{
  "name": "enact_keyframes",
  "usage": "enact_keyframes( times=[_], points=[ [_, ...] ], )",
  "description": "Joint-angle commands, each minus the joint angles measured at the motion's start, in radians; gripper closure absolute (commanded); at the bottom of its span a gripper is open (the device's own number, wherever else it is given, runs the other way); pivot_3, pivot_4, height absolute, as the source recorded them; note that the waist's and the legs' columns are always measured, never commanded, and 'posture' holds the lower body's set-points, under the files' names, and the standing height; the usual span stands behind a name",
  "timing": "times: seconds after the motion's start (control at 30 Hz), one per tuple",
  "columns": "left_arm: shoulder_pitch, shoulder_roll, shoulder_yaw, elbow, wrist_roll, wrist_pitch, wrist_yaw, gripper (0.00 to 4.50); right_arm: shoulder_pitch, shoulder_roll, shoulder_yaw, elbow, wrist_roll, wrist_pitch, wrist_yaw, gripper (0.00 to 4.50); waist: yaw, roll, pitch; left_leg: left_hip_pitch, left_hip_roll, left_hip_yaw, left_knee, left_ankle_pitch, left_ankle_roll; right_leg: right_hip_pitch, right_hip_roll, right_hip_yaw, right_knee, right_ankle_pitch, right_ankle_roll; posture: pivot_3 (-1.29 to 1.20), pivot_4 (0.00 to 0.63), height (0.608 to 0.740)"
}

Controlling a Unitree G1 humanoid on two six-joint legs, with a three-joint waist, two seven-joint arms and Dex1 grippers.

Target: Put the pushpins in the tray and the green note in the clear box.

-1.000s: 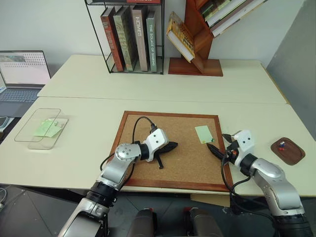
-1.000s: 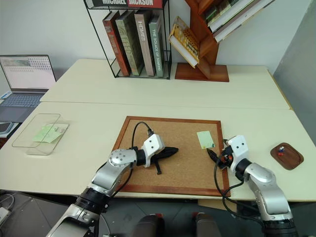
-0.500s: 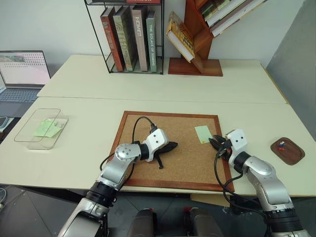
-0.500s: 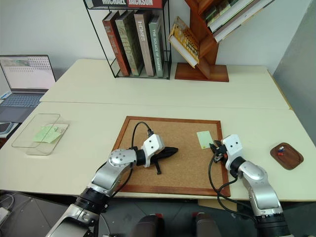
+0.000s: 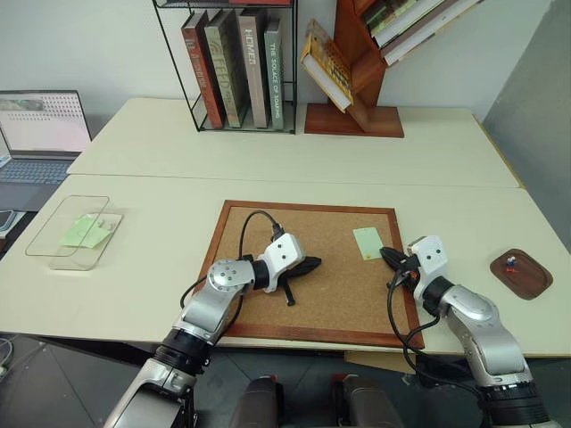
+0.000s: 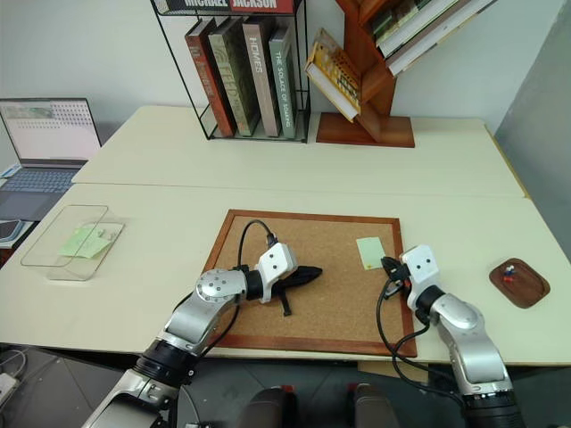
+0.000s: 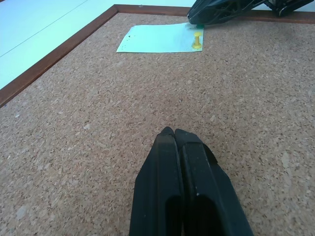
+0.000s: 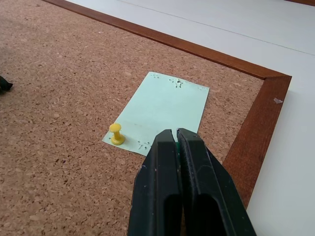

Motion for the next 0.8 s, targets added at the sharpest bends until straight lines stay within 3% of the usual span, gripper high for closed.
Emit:
enact_keyframes(
  times=[0.03,0.43,0.67,0.8],
  points=[
    [0.02,0.011,-0.015,0.041,0.036,0.024,0.006,4.5,-0.013,0.016,-0.011,-0.117,0.055,-0.025,0.024,4.42,-0.001,0.0,0.0,0.0,0.0,0.0,0.0,0.0,0.0,0.0,0.0,0.0,0.0,0.0,0.0,0.0,0.15,0.74],
    [0.023,0.016,-0.02,0.038,0.039,0.023,0.004,4.5,-0.038,0.02,-0.055,-0.143,0.083,-0.005,-0.004,4.42,-0.002,-0.001,0.0,0.001,0.0,0.0,0.0,0.0,0.0,0.0,0.0,0.0,0.0,0.0,0.0,0.0,0.15,0.74],
    [0.031,0.018,-0.019,0.032,0.04,0.022,0.007,4.5,0.016,-0.038,-0.201,-0.18,0.153,0.052,-0.015,4.42,-0.001,-0.001,0.0,0.0,0.0,0.0,0.0,0.0,0.0,0.0,-0.001,0.0,0.0,0.0,0.0,0.0,0.15,0.74],
    [0.029,0.021,-0.017,0.044,0.041,0.013,0.007,4.5,0.047,-0.089,-0.368,-0.115,0.159,0.027,-0.059,4.42,-0.001,-0.001,0.0,0.0,0.0,0.0,0.0,0.0,0.0,0.0,-0.001,0.0,0.0,0.0,0.0,0.0,0.15,0.74]
  ],
)
